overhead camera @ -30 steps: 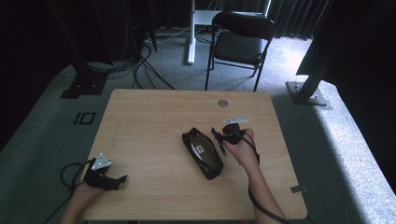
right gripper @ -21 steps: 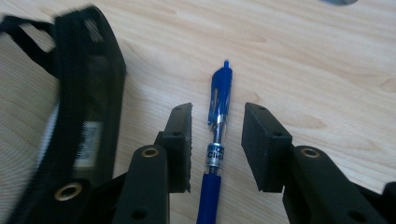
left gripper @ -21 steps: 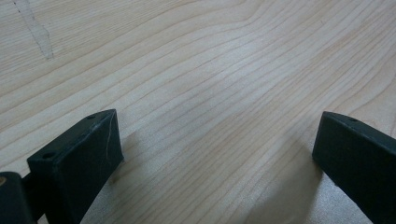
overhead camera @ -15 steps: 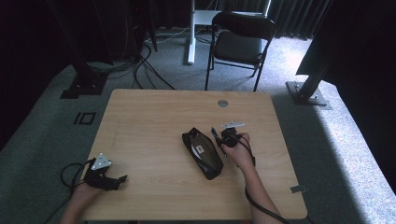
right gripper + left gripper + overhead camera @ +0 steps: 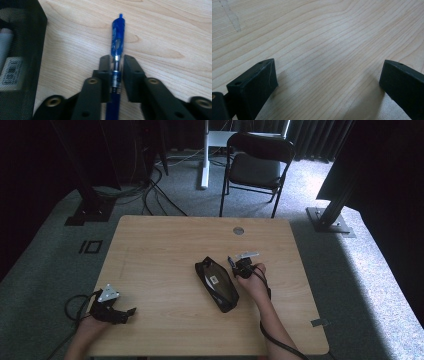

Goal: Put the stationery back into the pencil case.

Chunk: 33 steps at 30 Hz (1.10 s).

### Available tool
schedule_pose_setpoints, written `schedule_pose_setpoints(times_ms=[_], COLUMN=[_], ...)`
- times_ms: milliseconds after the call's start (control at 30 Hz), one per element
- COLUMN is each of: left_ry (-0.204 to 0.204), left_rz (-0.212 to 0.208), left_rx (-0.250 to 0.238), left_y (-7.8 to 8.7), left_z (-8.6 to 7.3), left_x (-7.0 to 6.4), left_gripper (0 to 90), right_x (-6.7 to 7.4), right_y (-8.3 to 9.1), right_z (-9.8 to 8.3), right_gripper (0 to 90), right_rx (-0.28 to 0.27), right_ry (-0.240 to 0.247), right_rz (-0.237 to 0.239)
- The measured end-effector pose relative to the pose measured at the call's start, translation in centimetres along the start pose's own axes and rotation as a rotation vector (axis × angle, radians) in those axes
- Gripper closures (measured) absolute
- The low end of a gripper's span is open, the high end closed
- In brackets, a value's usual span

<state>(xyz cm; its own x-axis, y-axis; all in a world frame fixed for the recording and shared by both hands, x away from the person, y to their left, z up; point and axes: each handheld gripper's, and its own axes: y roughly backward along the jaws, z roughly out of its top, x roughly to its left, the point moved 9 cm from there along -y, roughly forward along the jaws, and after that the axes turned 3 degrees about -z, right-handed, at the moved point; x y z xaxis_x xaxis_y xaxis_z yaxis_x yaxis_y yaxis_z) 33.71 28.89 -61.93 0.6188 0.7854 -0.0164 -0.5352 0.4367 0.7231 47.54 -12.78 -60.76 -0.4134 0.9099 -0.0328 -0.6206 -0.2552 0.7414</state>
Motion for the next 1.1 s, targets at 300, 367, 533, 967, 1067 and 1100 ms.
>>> schedule_pose_setpoints(times_ms=[300,367,533,967,1067,1100], left_ry=[0.000,0.000,0.000,0.000,0.000,0.000], left_rz=[0.000,0.000,0.000,0.000,0.000,0.000], left_rx=[0.000,0.000,0.000,0.000,0.000,0.000], left_y=[0.0,0.0,0.0,0.0,0.0,0.0], left_z=[0.0,0.0,0.0,0.0,0.0,0.0], left_x=[0.0,0.0,0.0,0.0,0.0,0.0], left_gripper=[1.6,1.6,1.6,1.6,1.6,1.6], right_x=[-0.4,-0.6,-1.0,0.5,1.5,1.7], right_y=[0.6,1.1,2.7,7.2,8.4,8.6], right_z=[0.2,0.5,1.4,4.7,5.4,5.6], right_gripper=[79.5,79.5,79.5,79.5,79.5,79.5], right_rx=[0.015,0.008,-0.013,-0.137,-0.167,-0.175], right_ry=[-0.078,-0.086,-0.105,-0.102,-0.090,-0.091], right_rz=[-0.005,-0.002,0.004,0.049,0.071,0.076])
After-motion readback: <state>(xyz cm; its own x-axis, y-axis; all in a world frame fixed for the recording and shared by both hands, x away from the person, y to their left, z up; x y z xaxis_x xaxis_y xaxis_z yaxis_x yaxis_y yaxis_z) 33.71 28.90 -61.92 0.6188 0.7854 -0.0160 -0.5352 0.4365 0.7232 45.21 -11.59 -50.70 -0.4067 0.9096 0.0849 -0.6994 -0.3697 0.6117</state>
